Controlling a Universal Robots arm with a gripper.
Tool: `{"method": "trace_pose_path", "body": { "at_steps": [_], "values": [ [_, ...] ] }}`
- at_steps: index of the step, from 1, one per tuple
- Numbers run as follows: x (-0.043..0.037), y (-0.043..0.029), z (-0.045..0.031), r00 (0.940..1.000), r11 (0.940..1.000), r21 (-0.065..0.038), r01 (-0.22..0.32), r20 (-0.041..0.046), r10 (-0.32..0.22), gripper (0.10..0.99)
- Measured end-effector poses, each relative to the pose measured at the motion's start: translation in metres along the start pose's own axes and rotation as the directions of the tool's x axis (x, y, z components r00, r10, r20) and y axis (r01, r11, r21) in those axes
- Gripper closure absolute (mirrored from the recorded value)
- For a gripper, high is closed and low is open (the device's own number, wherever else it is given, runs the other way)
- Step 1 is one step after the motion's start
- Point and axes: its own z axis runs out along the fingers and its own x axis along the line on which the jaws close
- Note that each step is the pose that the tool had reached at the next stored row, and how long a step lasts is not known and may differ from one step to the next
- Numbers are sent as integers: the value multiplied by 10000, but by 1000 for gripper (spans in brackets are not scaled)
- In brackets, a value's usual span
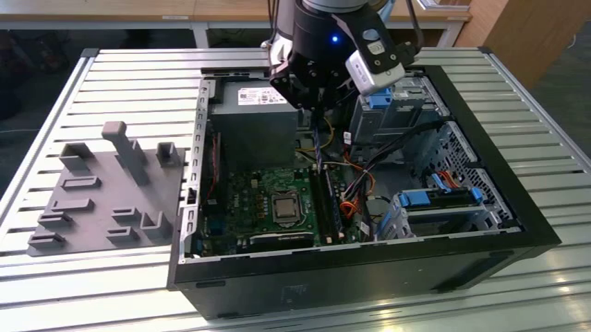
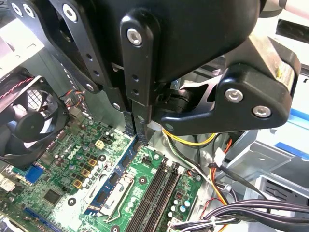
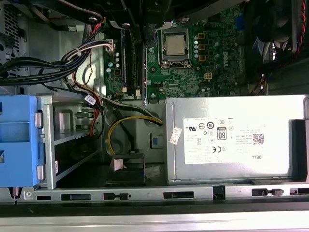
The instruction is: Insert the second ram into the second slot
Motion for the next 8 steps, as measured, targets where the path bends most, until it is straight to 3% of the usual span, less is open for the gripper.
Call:
{"method": "trace_pose_path", "body": {
  "at_steps": [8],
  "values": [
    [0,0,16,10000,10000,0,0,0,0,953]
  ]
}}
